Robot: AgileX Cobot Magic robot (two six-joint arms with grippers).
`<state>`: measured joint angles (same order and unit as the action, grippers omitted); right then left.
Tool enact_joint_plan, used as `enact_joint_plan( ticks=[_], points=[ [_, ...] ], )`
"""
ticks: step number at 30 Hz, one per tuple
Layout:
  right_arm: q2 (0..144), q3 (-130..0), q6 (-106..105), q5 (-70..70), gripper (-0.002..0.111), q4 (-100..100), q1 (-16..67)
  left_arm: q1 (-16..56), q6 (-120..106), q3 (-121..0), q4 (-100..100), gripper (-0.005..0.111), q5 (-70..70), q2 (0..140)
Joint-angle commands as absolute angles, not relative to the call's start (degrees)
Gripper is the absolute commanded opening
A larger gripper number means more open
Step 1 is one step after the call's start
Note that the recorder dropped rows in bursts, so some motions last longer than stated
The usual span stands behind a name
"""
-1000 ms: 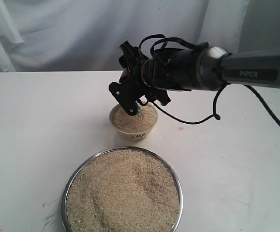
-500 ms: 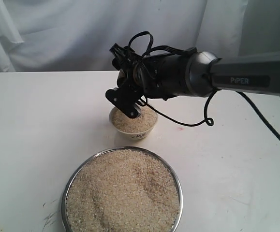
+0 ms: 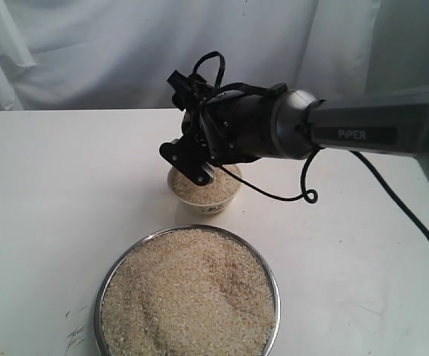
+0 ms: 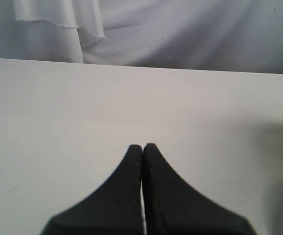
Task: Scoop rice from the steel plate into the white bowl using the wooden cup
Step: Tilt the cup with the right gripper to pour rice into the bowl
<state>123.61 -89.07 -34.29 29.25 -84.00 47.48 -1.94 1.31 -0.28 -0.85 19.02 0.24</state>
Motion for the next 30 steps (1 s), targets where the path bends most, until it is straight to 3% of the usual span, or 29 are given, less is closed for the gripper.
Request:
enact_joint_plan(
  ticks=[1, 30],
  points=[
    [125.5, -89.6, -32.3, 33.5, 0.000, -88.5, 49.0, -2.0, 1.3, 0.0, -0.8, 0.000, 18.3, 0.0],
    [126.2, -81.6, -19.9, 48.7, 0.000, -99.9, 53.0, -2.0, 1.3, 0.0, -0.8, 0.000, 18.3, 0.0]
  ],
)
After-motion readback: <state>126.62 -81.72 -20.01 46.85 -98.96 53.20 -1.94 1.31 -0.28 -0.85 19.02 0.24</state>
